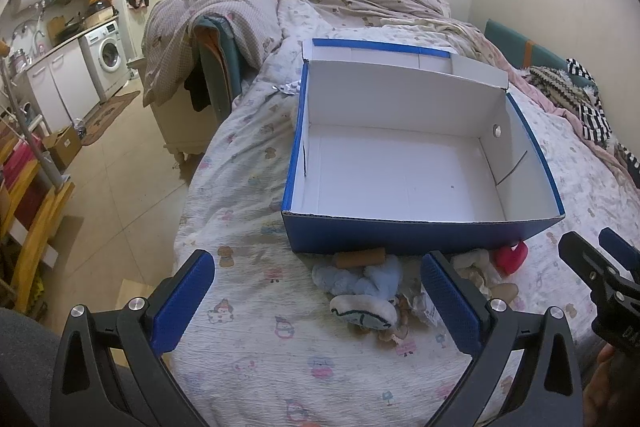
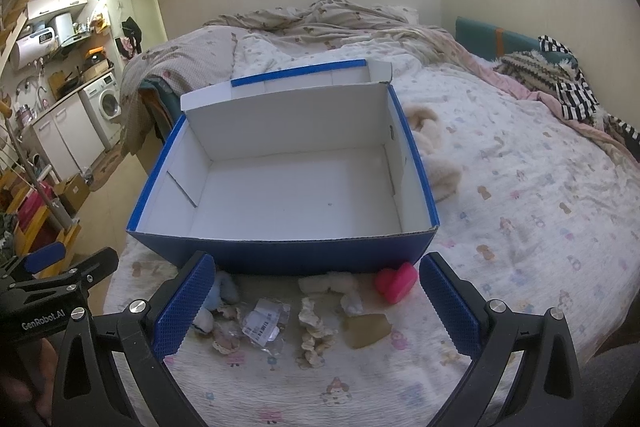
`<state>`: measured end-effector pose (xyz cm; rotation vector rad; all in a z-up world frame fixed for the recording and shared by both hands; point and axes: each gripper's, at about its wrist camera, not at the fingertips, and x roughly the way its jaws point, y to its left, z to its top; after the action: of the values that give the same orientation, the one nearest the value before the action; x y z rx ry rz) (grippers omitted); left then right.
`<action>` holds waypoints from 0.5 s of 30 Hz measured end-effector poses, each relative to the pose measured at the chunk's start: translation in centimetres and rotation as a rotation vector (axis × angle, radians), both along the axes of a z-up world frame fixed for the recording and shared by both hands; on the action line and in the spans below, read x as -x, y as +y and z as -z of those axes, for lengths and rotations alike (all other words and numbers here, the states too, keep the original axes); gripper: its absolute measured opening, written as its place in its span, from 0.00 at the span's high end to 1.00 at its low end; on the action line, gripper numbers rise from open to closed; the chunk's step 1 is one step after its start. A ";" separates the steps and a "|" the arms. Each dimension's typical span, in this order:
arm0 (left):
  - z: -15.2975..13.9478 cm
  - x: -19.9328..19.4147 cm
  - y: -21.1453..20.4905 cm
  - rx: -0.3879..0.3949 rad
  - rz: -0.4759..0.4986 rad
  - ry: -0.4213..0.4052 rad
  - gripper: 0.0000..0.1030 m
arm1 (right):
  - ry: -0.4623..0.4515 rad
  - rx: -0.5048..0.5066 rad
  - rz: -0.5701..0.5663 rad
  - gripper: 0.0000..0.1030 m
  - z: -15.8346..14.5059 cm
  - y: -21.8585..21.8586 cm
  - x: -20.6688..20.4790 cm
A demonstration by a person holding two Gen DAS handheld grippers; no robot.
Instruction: Organize soft objects
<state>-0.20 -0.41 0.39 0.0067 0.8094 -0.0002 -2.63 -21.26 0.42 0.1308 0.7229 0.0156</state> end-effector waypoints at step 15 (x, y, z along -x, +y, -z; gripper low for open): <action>0.2 0.0 -0.2 0.003 0.004 0.001 0.00 | 0.001 0.002 -0.004 0.00 -0.1 0.2 0.0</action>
<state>-0.22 -0.61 0.20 0.0057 0.8103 -0.0053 -2.65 -21.10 0.47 0.1272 0.7237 0.0186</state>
